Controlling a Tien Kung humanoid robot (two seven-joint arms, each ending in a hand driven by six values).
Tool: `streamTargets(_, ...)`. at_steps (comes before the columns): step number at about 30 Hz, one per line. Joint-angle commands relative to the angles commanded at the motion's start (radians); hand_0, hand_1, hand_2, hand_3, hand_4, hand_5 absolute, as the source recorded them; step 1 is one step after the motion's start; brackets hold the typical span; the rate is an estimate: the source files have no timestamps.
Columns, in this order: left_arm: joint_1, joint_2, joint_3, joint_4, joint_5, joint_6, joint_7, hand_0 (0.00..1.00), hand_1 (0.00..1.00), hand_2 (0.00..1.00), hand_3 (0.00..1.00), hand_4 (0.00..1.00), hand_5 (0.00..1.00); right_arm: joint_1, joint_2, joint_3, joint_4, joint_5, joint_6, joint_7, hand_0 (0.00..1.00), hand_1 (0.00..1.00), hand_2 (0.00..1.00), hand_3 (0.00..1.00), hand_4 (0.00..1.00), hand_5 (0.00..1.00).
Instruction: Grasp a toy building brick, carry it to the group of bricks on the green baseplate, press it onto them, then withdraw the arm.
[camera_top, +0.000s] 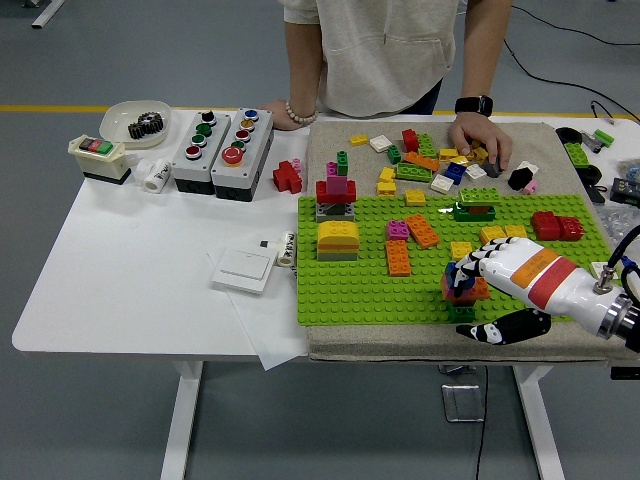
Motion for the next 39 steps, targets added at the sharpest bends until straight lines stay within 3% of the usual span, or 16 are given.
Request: streamTargets(39, -0.006, 0.001, -0.004, 0.0, 0.011, -0.001, 0.004, 0.741, 0.728, 0.725, 0.59, 0.642, 0.667, 0.0, 0.007, -0.021, -0.044, 0.038, 0.04, -0.012, 0.668, 0.645, 0.684, 0.54, 0.823, 0.5)
